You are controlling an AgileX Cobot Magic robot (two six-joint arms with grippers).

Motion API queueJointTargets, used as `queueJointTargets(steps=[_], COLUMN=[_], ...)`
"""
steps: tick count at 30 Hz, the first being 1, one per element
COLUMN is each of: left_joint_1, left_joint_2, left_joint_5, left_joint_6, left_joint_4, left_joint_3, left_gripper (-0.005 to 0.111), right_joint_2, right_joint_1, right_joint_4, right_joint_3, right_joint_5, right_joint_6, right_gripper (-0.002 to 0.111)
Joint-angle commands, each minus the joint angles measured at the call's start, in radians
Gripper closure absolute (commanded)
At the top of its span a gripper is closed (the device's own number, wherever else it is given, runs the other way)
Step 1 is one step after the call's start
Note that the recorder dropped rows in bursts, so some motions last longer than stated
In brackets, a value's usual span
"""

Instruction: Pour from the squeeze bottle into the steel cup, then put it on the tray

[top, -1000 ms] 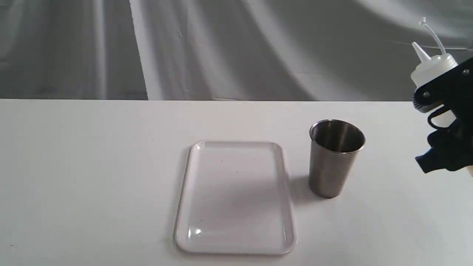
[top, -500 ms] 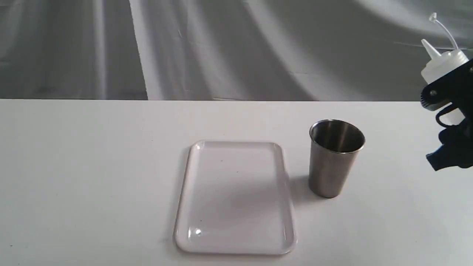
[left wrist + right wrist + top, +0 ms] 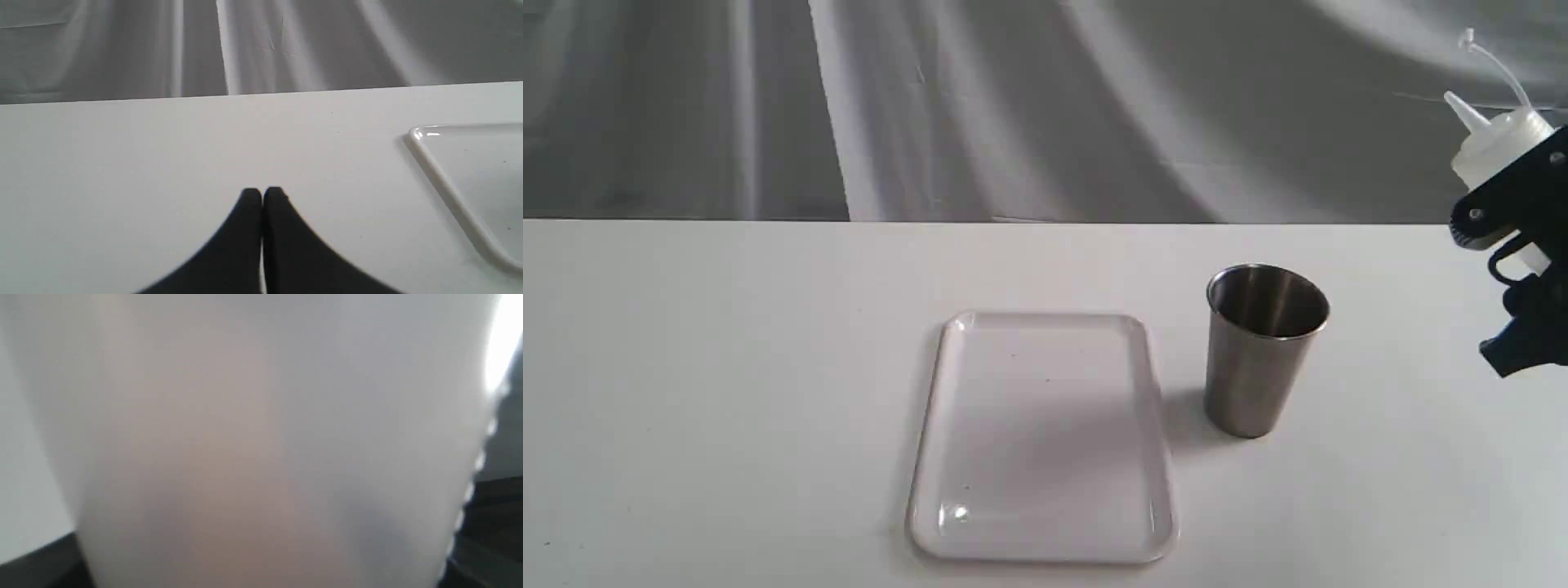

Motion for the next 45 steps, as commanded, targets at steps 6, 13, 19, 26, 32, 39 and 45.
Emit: queueJointTargets(steps=[6, 13, 19, 26, 32, 39, 45], left_joint_1=[-0.006, -0.006, -0.006, -0.006, -0.006, -0.006, -0.006], left_joint_2=[-0.003, -0.003, -0.003, -0.003, -0.003, -0.003, -0.003], left_joint_5=[-0.008, -0.008, -0.008, -0.008, -0.008, -0.008, -0.008], left_joint_6=[-0.003, -0.006, -0.006, -0.003, -0.003, -0.006, -0.002], left_joint_4=[-0.001, -0.001, -0.001, -0.001, -0.001, -0.001, -0.001], left_joint_3=[0.004, 0.004, 0.004, 0.004, 0.004, 0.004, 0.004], left_gripper=[0.107, 0.107, 0.107, 0.107, 0.107, 0.107, 0.107], right_joint_2=[0.107, 0.132, 0.132, 0.132, 0.132, 0.132, 0.132], right_joint_1=[0.008, 0.012, 0.012, 0.063, 0.069, 0.075, 0.080], right_joint_4=[-0.038, -0.038, -0.038, -0.038, -0.038, -0.038, -0.038], right_joint_3=[-0.053, -0.086, -0.086, -0.086, -0.086, -0.087, -0.087], right_joint_5=[0.072, 0.068, 0.038, 0.030, 0.044, 0.087, 0.087], right_joint_6=[-0.067, -0.214, -0.309, -0.451, -0.509, -0.598, -0.640], right_gripper=[0.108, 0.108, 0.108, 0.108, 0.108, 0.108, 0.108])
